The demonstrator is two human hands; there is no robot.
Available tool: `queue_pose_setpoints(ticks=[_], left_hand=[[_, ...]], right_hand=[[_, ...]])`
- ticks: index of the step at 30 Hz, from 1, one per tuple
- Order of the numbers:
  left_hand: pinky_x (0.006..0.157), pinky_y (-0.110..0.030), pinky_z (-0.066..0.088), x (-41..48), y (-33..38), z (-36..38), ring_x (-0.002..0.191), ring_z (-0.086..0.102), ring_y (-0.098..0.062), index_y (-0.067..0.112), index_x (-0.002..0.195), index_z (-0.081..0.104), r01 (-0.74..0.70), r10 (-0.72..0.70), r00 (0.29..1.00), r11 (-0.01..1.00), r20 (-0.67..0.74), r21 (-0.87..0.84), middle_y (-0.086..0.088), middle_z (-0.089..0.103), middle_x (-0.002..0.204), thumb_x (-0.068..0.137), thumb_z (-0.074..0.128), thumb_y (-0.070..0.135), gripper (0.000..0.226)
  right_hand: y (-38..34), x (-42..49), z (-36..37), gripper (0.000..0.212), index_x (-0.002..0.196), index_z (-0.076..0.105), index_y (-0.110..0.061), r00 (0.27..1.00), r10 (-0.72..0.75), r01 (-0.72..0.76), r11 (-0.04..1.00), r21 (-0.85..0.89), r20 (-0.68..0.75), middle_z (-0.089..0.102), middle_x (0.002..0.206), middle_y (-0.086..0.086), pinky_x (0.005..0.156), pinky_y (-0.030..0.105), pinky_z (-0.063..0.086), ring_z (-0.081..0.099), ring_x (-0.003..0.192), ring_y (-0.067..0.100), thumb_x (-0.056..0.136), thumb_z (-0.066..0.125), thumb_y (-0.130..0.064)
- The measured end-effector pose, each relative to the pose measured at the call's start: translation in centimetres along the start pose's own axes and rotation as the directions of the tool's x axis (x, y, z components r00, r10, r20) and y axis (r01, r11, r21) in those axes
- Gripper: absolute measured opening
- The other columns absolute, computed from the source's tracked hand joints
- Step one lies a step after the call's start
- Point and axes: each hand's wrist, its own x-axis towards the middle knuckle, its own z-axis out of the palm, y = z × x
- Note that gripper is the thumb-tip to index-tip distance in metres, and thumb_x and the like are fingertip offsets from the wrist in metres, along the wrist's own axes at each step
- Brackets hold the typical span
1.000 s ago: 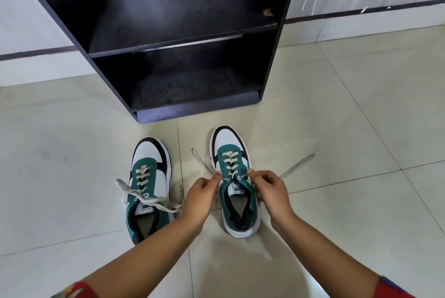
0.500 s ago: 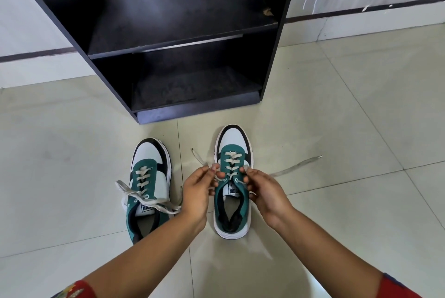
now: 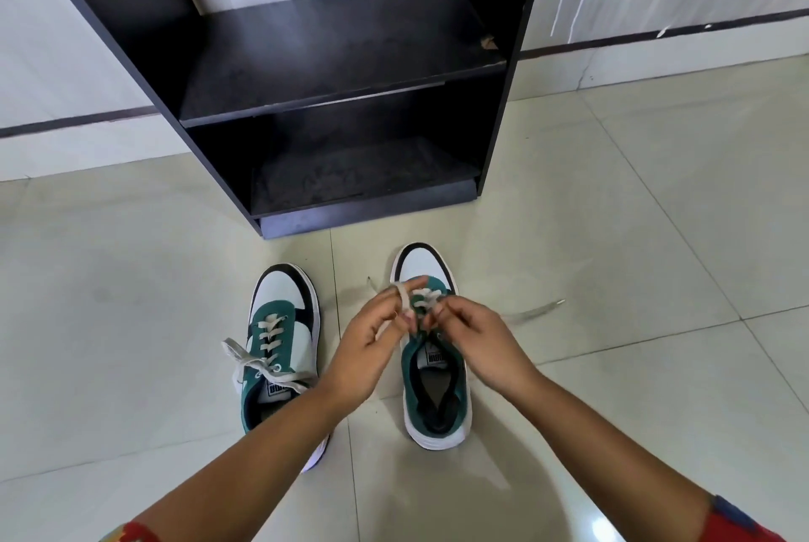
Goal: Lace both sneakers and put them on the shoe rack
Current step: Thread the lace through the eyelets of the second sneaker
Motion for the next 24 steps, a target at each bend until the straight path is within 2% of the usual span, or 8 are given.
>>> queue_pose_setpoints(ticks=[3,7,10,12,15,19,22,24], left_hand=[[0.097,-0.027,0.042,0.6,-0.4,-1.1,0.110,0.054,-0.007,0.015,0.092,0.062,-0.207,0.161,0.972,0.927,0.169,0.313,0.004,0.064,0.109,0.094,0.044,0.023,0.019],[0.075,-0.017,0.038,0.3,-0.7,-1.7,0.079,0.045,-0.008,0.019,0.085,0.049,-0.306,0.269,0.951,0.765,0.152,0.567,0.009,0.047,0.081,0.095,0.039,0.029,0.018],[0.064,-0.016,0.041,-0.3,0.0,-0.8,0.069,0.052,-0.006,0.031,0.084,0.052,-0.115,0.171,0.976,0.931,-0.136,0.346,0.015,0.055,0.073,0.093,0.044,0.032,0.012],[0.058,-0.020,0.043,-0.1,0.5,-0.5,0.061,0.055,-0.004,0.024,0.092,0.059,0.023,0.055,0.969,0.951,-0.241,0.310,0.018,0.062,0.069,0.094,0.047,0.026,0.013],[0.046,-0.022,0.030,0.7,1.5,-0.8,0.042,0.041,-0.005,0.019,0.071,0.058,0.257,-0.201,0.965,0.837,-0.167,0.483,0.007,0.045,0.043,0.095,0.046,0.022,0.027],[0.033,-0.015,0.011,0.9,2.7,-1.2,0.031,0.015,-0.004,0.012,0.061,0.055,0.589,-0.584,0.798,0.808,0.150,0.014,0.012,0.022,0.037,0.095,0.041,0.021,0.038],[0.038,-0.017,0.008,0.6,2.6,-1.8,0.035,0.011,-0.006,0.010,0.064,0.061,0.619,-0.613,0.770,0.785,0.178,0.031,0.009,0.018,0.042,0.093,0.043,0.023,0.036],[0.039,-0.020,0.014,0.4,2.5,-1.9,0.032,0.018,-0.006,0.004,0.072,0.066,0.546,-0.557,0.827,0.828,0.075,0.124,0.011,0.024,0.035,0.094,0.044,0.029,0.040]], right_hand=[[-1.3,-0.4,-0.3,0.022,0.072,0.058,-0.028,0.982,-0.166,0.187,0.920,-0.345,0.089,0.048,0.061,-0.015,0.065,0.028,0.039,0.047,0.073,0.012,0.091,0.049,-0.023],[-1.3,-1.3,-0.6,0.008,0.090,0.061,-0.026,0.978,-0.205,0.184,0.923,-0.337,-0.028,0.059,0.073,-0.011,0.071,0.025,0.043,0.051,0.083,0.010,0.088,0.053,-0.025],[-0.5,-2.0,-0.1,0.010,0.088,0.049,-0.029,0.979,-0.192,0.171,0.955,-0.241,-0.067,0.057,0.076,-0.010,0.066,0.020,0.041,0.050,0.077,0.006,0.085,0.057,-0.025],[0.0,-2.5,0.3,0.007,0.083,0.051,-0.026,0.962,-0.269,0.238,0.914,-0.328,-0.053,0.057,0.079,-0.011,0.070,0.022,0.042,0.049,0.079,0.007,0.084,0.057,-0.030],[1.0,-2.6,0.9,0.023,0.100,0.064,-0.025,0.928,-0.372,0.297,0.780,-0.551,-0.027,0.063,0.091,-0.005,0.076,0.028,0.047,0.053,0.086,0.016,0.086,0.048,-0.035],[1.5,-3.1,2.1,0.029,0.109,0.060,-0.024,0.915,-0.403,0.283,0.701,-0.654,-0.036,0.061,0.086,-0.001,0.060,0.028,0.050,0.060,0.076,0.021,0.086,0.044,-0.030],[1.2,-3.0,2.6,0.020,0.093,0.062,-0.027,0.933,-0.355,0.253,0.767,-0.590,-0.061,0.053,0.082,-0.007,0.061,0.026,0.046,0.057,0.079,0.016,0.086,0.046,-0.037],[1.3,-2.6,2.6,0.020,0.081,0.063,-0.024,0.968,-0.237,0.191,0.907,-0.376,-0.082,0.048,0.086,-0.011,0.073,0.024,0.044,0.053,0.090,0.012,0.083,0.050,-0.039]])
